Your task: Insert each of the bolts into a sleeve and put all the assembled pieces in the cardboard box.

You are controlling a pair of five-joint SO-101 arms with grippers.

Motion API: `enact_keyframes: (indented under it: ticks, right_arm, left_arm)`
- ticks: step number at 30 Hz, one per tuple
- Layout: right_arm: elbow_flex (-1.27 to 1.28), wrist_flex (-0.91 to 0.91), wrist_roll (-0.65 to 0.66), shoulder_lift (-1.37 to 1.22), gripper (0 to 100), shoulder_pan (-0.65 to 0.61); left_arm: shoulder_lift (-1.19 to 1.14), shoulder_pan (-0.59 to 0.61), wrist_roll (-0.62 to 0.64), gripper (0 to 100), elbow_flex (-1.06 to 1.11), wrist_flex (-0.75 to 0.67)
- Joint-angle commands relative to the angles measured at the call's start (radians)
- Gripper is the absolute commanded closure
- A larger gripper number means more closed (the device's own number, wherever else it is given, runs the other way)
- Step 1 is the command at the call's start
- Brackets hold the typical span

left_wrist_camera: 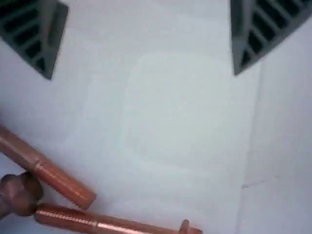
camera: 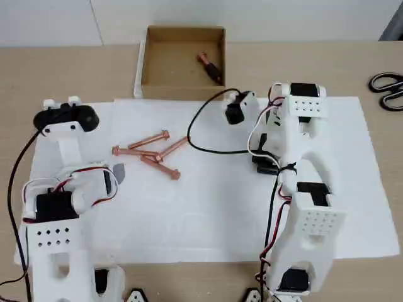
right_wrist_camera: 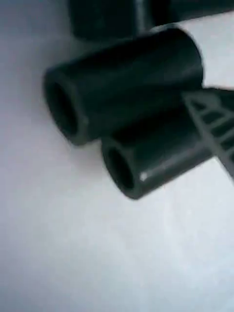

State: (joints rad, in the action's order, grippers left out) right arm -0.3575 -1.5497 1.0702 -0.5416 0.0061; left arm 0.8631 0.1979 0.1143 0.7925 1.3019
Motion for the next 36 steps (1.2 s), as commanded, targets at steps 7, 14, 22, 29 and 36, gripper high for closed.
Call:
enact_keyframes:
  ticks: [7, 14, 22, 29, 36]
  right_arm:
    - [-0.032, 0.033, 0.008, -0.044, 88.1, 0.015]
    - [-0.032, 0.033, 0.008, -0.045, 88.0, 0.053]
    - [-0.029, 0.031, 0.006, -0.051, 87.9, 0.062]
    - [-0.035, 0.031, 0.006, -0.061, 87.9, 0.058]
    - [-0.137, -0.054, 0.003, -0.035, 87.9, 0.056]
  left_arm:
    - [0.011, 0.0, -0.002, 77, -0.036, 0.002]
    - [0.011, 0.0, -0.003, 77, -0.036, 0.002]
    - [0.011, 0.0, -0.003, 77, -0.036, 0.002]
    - [0.011, 0.0, -0.003, 77, -0.036, 0.002]
    - [0.011, 0.0, -0.003, 77, -0.036, 0.002]
